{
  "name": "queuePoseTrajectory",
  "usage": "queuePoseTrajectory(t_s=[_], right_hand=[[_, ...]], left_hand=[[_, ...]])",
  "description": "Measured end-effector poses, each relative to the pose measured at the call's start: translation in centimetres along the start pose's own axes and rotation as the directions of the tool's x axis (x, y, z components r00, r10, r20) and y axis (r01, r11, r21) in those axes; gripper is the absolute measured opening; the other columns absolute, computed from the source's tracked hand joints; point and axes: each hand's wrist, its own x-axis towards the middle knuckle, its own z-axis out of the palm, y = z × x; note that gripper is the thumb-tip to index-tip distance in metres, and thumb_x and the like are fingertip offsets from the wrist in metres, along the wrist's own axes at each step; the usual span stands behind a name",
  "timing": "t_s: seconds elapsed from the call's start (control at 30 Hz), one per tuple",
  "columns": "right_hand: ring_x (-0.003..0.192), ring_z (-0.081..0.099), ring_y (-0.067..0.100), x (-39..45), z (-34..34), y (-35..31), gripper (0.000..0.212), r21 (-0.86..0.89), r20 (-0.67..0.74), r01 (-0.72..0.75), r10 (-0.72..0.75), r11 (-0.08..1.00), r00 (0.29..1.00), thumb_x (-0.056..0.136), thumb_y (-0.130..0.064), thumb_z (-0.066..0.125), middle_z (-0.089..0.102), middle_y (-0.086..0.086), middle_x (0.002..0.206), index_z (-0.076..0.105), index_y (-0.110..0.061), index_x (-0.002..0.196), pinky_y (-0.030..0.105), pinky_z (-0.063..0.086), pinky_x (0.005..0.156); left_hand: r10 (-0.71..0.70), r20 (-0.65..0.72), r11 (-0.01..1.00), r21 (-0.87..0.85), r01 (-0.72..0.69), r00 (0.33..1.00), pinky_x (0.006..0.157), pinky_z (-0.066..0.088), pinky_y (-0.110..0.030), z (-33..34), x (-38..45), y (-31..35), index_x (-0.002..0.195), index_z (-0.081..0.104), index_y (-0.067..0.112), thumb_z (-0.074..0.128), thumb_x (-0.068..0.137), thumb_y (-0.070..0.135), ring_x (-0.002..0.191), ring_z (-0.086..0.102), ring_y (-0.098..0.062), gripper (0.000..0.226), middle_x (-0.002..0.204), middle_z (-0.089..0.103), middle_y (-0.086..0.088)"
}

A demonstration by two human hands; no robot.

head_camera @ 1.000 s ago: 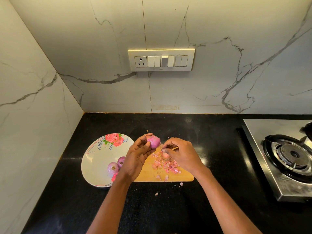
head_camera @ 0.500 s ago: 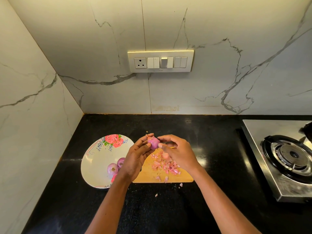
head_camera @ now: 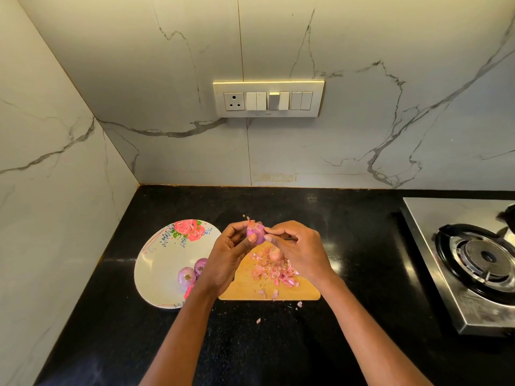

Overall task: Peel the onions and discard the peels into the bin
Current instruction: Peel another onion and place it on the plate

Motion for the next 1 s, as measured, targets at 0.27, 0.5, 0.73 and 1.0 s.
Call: queuePoseTrajectory(t_s=[0.27, 0.5, 0.73, 1.0], right_hand=[[0.101, 0.069, 0.000, -0.3, 0.3, 0.1, 0.024, -0.054, 0.016, 0.024, -0.023, 0.998, 1.000, 0.091, -0.024, 0.075, 0.073, -0.010, 0.110, 0.076, -0.018, 0.114, 0.013, 0.054, 0.082], [0.092, 0.070, 0.002, -0.2, 0.1, 0.3, 0.022, -0.167, -0.006, 0.118, -0.120, 0.979, 0.993, 0.088, -0.026, 0.077, 0.075, -0.009, 0.098, 0.079, -0.015, 0.107, 0.014, 0.056, 0.076], [0.091, 0.069, 0.004, -0.2, -0.1, 0.5, 0.014, -0.130, 0.017, 0.033, -0.032, 0.991, 0.999, 0.090, -0.026, 0.076, 0.073, -0.014, 0.093, 0.079, -0.020, 0.103, 0.012, 0.052, 0.074], [0.096, 0.071, 0.006, -0.3, 0.1, 0.4, 0.015, -0.030, -0.006, -0.091, 0.091, 0.995, 0.996, 0.095, -0.026, 0.070, 0.073, -0.015, 0.099, 0.075, -0.025, 0.110, 0.022, 0.058, 0.083]], left_hand=[[0.010, -0.032, 1.000, -0.004, -0.010, 0.999, 0.098, 0.055, -0.033, 0.0, 0.0, -0.4, 0.128, 0.059, 0.015, 0.069, 0.082, 0.030, 0.117, 0.067, -0.021, 0.049, 0.121, 0.073, -0.001], [0.024, -0.006, 0.997, 0.067, -0.023, 1.000, 0.101, 0.053, -0.033, 0.0, 0.2, -0.4, 0.127, 0.061, 0.015, 0.068, 0.085, 0.031, 0.118, 0.067, -0.017, 0.045, 0.121, 0.073, 0.002], [0.015, 0.016, 0.995, 0.096, -0.016, 1.000, 0.094, 0.055, -0.026, -0.3, 0.3, -0.8, 0.128, 0.060, 0.019, 0.068, 0.088, 0.029, 0.117, 0.067, -0.015, 0.042, 0.122, 0.072, 0.002], [0.035, 0.020, 0.987, 0.156, -0.038, 0.999, 0.087, 0.053, -0.020, -0.1, 0.2, -0.9, 0.127, 0.065, 0.032, 0.070, 0.089, 0.032, 0.118, 0.062, -0.007, 0.038, 0.126, 0.067, 0.008]])
